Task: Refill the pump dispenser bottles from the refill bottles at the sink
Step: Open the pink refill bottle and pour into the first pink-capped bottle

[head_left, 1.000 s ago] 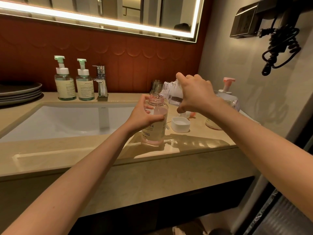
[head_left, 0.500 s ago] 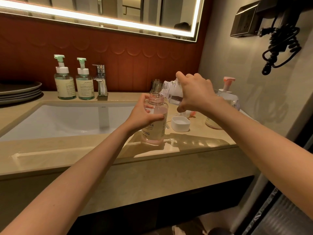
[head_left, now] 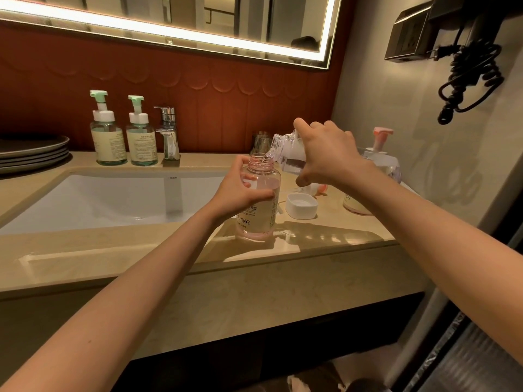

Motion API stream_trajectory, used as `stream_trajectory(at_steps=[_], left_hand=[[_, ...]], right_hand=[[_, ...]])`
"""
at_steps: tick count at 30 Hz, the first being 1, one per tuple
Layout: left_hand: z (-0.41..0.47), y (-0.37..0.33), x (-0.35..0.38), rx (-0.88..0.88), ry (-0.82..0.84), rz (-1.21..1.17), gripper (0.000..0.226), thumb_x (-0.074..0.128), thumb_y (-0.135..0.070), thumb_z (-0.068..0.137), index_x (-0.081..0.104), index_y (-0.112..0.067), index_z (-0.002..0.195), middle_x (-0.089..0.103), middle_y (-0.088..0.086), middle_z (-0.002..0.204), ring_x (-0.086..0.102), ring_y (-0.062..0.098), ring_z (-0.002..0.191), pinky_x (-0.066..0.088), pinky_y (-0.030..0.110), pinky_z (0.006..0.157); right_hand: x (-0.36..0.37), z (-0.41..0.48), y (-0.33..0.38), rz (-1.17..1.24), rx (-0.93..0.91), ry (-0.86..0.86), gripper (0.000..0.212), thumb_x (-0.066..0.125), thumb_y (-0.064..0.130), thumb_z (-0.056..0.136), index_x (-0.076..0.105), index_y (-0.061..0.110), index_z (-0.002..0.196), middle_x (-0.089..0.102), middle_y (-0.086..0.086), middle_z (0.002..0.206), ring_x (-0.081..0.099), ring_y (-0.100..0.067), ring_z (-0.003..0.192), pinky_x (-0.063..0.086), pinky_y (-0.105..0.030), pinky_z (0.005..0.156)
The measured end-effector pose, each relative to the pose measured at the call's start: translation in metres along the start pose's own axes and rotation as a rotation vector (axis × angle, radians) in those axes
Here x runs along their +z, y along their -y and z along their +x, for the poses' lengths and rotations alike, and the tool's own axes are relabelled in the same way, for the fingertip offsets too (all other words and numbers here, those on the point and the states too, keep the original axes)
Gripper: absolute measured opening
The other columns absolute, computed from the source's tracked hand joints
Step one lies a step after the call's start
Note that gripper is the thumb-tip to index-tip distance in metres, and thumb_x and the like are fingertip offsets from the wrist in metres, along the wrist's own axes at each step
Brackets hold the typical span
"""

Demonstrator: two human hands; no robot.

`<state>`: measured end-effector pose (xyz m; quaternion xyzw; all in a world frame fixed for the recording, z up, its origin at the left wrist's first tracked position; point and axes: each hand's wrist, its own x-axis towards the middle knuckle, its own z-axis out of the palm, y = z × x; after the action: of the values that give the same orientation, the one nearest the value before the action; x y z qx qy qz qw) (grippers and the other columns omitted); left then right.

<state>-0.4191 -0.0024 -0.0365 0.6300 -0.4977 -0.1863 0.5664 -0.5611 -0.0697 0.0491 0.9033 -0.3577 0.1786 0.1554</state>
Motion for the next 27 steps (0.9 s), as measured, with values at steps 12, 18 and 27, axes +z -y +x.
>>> stream_trajectory(at_steps=[12,18,27], left_hand=[[0.0006,0.001,0.0005,0.003,0.0,-0.019,0.062,0.076,-0.016,0.073,0.035,-0.025,0.119,0.05,0.004,0.124,0.047,0.021,0.11,0.039,0.031,0.083],[0.0015,0.0018,0.0,0.003,0.002,-0.021,0.062,0.077,-0.016,0.073,0.035,-0.025,0.118,0.05,0.005,0.126,0.048,0.022,0.112,0.041,0.034,0.087],[0.0016,0.0019,0.0001,0.005,-0.001,-0.021,0.063,0.077,-0.017,0.073,0.034,-0.026,0.118,0.049,0.004,0.126,0.047,0.021,0.112,0.041,0.034,0.088]], right_hand=[[-0.0013,-0.0011,0.0003,-0.008,-0.003,-0.003,0.09,0.083,0.033,0.064,0.03,0.019,0.135,0.052,-0.009,0.12,0.043,-0.027,0.112,0.041,-0.046,0.089],[-0.0006,0.0003,0.0006,-0.017,0.002,-0.004,0.091,0.083,0.034,0.063,0.029,0.02,0.135,0.051,-0.008,0.121,0.043,-0.027,0.113,0.04,-0.046,0.09],[-0.0012,0.0004,0.001,-0.018,0.007,0.001,0.091,0.084,0.034,0.063,0.029,0.02,0.135,0.051,-0.008,0.122,0.043,-0.027,0.115,0.04,-0.047,0.091]])
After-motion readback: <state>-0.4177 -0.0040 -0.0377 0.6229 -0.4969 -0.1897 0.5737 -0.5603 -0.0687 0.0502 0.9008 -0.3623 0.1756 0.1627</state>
